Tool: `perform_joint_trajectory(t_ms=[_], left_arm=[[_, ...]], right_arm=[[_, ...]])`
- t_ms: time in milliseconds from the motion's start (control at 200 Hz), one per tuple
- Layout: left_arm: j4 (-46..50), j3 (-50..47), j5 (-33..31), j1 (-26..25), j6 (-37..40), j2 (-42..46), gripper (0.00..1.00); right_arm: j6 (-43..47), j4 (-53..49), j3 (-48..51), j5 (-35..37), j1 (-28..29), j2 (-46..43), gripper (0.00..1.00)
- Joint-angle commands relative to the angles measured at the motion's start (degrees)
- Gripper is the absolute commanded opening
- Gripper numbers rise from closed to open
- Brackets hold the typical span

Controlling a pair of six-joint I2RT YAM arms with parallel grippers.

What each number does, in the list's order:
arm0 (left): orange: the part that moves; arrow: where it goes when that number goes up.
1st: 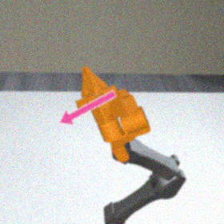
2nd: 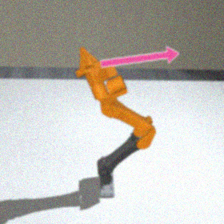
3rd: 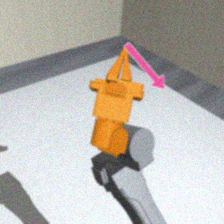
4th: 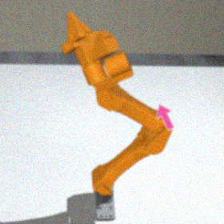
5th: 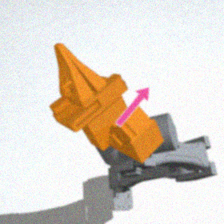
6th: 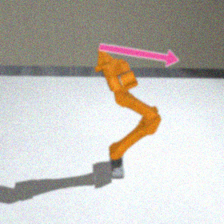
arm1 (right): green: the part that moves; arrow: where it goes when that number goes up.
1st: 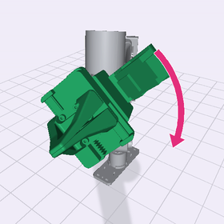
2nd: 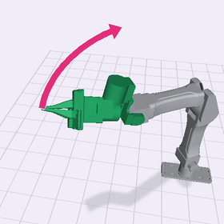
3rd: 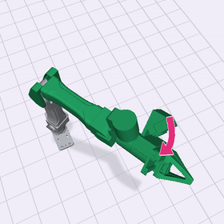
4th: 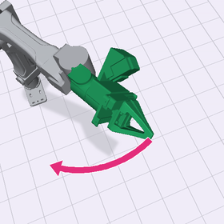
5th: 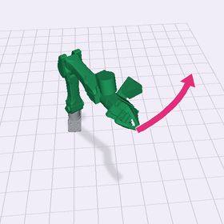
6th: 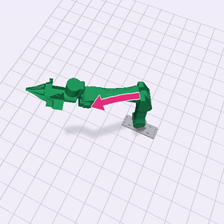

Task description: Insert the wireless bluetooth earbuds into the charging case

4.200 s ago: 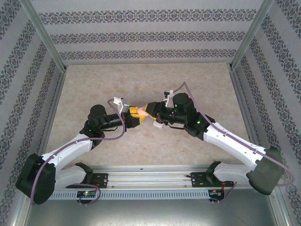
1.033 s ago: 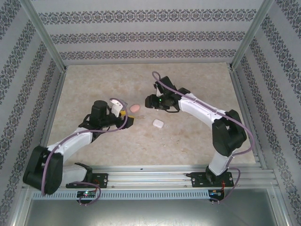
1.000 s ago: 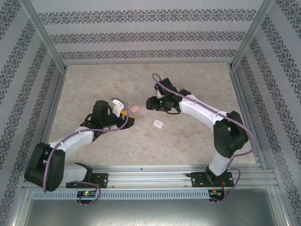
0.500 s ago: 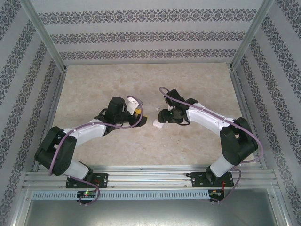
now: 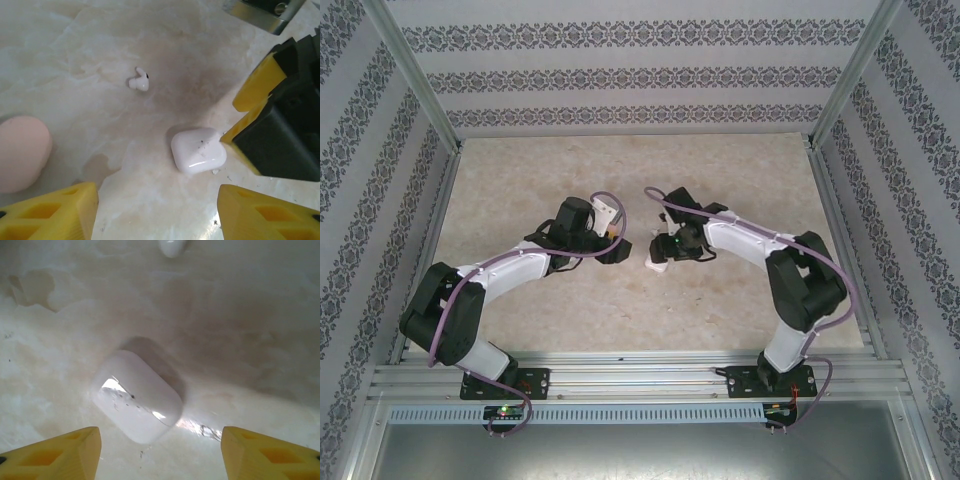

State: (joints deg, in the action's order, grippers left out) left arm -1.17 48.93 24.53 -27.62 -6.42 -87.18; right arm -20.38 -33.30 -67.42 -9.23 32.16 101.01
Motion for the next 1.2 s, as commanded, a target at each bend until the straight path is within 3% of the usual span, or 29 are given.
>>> perform_joint_trajectory(t_ms=[0, 345, 874, 1194], left_arm=[[4.06, 0.38, 0.70, 1.17, -2.98, -0.69, 0.61], [5.82, -1.52, 2.68, 4.34, -3.95, 1.30, 0.61], [6.94, -2.44, 5.12, 7.16, -4.94, 3.63, 0.61], [8.29, -3.72, 8.63, 10.34, -7.38, 7.65, 0.59]], right_arm=[[6.34, -4.54, -4.15, 2.87, 2.11, 3.28, 0.66], [13.28, -7.86, -10.92, 5.42, 4.94, 10.76, 0.70], [18.84, -9.59, -11.16, 7.65, 8.74, 13.62, 0.69], [18.41, -7.57, -7.41, 10.72, 10.26, 10.14, 0.46]])
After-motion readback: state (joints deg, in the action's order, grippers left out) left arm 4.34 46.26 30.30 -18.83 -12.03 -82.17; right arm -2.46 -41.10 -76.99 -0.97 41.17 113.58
